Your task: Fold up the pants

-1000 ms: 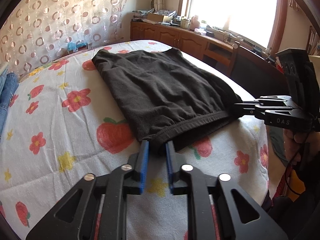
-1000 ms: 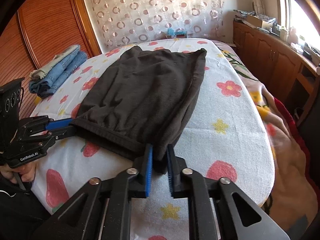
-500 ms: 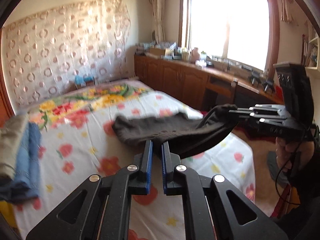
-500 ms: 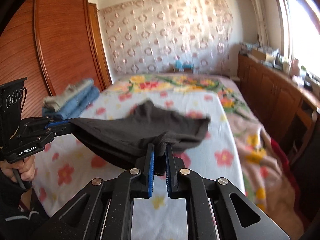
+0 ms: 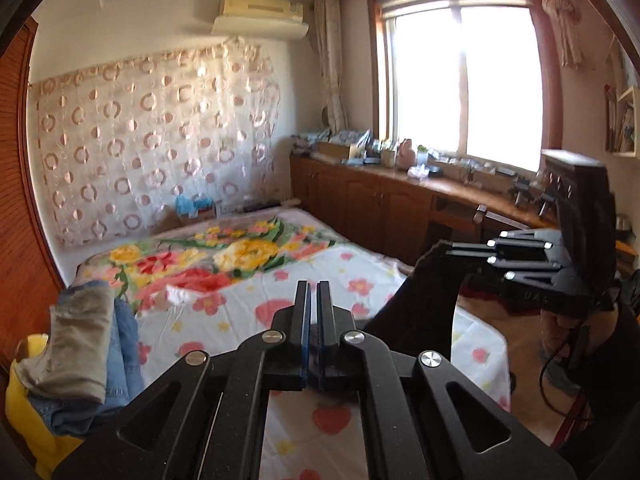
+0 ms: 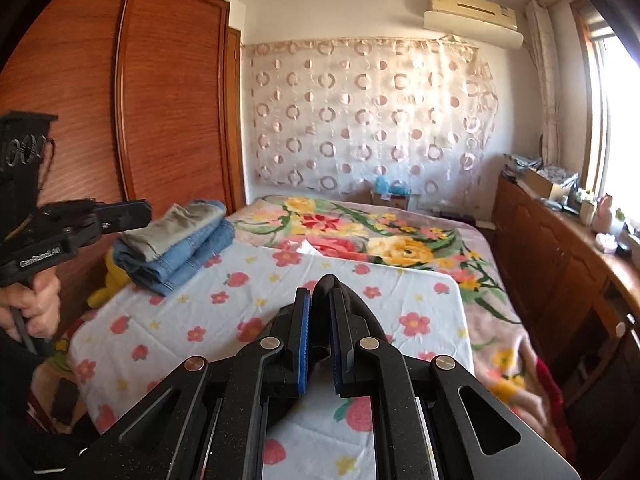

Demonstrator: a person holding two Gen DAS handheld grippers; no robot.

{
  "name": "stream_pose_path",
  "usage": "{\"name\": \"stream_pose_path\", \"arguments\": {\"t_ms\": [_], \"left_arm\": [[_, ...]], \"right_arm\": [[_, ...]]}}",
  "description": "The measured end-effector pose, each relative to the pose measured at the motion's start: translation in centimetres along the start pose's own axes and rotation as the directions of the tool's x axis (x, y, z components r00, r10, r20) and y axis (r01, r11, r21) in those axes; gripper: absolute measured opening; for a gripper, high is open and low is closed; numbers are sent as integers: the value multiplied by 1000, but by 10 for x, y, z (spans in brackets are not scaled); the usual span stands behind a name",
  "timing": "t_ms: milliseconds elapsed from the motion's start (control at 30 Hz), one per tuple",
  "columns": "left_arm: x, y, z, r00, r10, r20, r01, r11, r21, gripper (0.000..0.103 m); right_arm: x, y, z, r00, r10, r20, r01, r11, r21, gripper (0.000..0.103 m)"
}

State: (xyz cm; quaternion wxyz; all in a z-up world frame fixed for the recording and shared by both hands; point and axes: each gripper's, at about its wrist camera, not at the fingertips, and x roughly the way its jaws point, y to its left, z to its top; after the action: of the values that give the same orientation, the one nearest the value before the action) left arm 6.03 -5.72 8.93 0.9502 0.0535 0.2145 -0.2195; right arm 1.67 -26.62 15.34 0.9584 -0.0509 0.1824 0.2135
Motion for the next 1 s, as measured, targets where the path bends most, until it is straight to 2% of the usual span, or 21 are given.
{"name": "stream_pose_path", "arguments": {"t_ms": [133, 200, 333, 400, 433, 467, 700, 867, 1000], "left_arm": [[26, 5, -30, 996, -11, -90, 9, 1000, -19, 3], [37, 3, -40, 992, -25, -126, 21, 999, -31, 4], [61, -3, -56, 981, -48, -190, 40, 998, -48, 5], [68, -11, -61, 975, -58, -215, 49, 998, -44, 19], [76, -16, -64, 972, -62, -226, 54, 998, -43, 29], [78, -19, -66, 970, -67, -232, 59, 997, -41, 32], [111, -52, -76, 949, -129, -287, 119, 992, -51, 32], [121, -88, -78, 936, -202, -288, 202, 979, -30, 32], [130, -107, -86, 918, -244, -311, 250, 968, -21, 32]], "right_arm": [[22, -10, -19, 998, 16, -60, -15, 1000, 15, 9], [33, -21, -14, 996, 14, -85, -11, 999, 32, 9], [47, -48, -21, 989, -34, -141, 44, 997, 66, 9], [55, -60, -25, 983, -64, -174, 79, 994, 81, 9], [59, -70, -30, 978, -75, -196, 94, 991, 92, 9], [63, -74, -33, 973, -84, -215, 107, 989, 100, 9], [85, -113, -61, 943, -68, -326, 138, 971, 198, 9], [84, -118, -61, 941, -44, -336, 124, 968, 220, 9], [81, -116, -58, 945, -43, -325, 120, 968, 220, 9]]}}
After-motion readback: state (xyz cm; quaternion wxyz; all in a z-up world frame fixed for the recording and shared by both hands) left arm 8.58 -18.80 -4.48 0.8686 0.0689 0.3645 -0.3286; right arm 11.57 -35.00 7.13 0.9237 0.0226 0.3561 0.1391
